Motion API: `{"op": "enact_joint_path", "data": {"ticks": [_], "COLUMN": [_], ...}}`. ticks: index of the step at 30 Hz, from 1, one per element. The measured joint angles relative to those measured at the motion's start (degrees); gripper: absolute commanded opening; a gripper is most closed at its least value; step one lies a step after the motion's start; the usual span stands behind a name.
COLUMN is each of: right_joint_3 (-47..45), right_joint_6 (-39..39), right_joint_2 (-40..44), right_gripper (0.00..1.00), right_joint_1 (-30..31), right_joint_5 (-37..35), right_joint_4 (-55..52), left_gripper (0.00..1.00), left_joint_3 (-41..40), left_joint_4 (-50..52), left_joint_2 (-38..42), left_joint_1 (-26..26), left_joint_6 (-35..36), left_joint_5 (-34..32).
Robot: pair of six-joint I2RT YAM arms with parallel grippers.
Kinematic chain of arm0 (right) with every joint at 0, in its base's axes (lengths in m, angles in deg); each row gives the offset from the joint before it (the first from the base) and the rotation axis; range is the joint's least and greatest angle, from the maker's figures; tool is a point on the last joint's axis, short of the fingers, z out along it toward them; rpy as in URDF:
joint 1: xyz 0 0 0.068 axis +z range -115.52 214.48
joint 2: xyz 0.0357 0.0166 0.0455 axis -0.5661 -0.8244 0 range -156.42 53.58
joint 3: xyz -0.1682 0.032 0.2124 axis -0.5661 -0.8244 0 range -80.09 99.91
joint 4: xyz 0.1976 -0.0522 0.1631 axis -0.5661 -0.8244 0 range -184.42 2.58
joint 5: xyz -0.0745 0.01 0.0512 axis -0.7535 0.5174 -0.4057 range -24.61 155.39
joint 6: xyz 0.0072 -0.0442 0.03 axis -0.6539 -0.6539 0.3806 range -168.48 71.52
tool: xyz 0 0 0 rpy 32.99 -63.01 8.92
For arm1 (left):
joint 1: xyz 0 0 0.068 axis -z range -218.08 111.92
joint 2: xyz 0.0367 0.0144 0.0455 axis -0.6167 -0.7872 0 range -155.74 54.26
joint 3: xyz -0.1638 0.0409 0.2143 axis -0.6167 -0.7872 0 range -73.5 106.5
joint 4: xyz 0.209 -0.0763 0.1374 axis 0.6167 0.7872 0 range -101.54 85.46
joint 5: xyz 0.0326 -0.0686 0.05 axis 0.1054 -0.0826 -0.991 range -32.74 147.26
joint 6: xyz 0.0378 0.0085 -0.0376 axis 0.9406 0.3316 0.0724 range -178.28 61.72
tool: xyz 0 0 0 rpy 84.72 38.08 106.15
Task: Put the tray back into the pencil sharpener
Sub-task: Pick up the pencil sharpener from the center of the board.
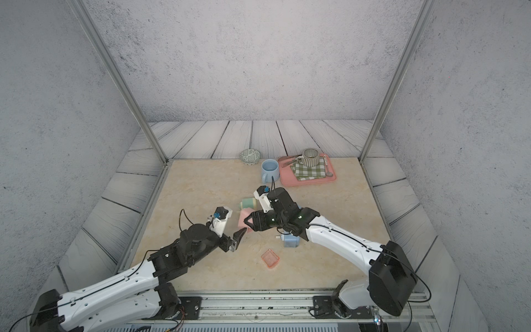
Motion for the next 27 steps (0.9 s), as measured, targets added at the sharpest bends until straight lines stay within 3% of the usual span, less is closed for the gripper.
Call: {"op": "enact_joint_path", "data": {"ticks": [4, 8, 19, 27], "right_joint_3": [1.9, 4.5, 5.5, 7.5], "right_joint_6": [-9.2, -20.6, -50.8, -61.4], "right_joint_2": [1.1, 2.7, 7.7, 7.7], "right_gripper": [0.24, 0.20, 0.14, 0.13], "right_joint_1": [-0.9, -1.3, -0.6, 1.4], "right_joint_5": [0.1, 2.2, 13.5, 16.2], "right_joint_4": [-6.7, -12.5, -24.9, -28.9], "left_gripper": [0.99, 0.99, 0.99, 0.98], "left_joint_3": [2.4, 5.8, 11.5, 11.5], "left_joint_4": [8.4, 16.0, 21.2, 17.7], "left_joint_2": [8.3, 11.4, 4.1, -0.3], "left_joint_1": [-0.8, -3.2, -4.6, -4.6], "left_joint_6": [5.0, 9.5, 15.3, 15.2], "left_joint_5": [2.5, 8.8, 25.8, 33.5]}}
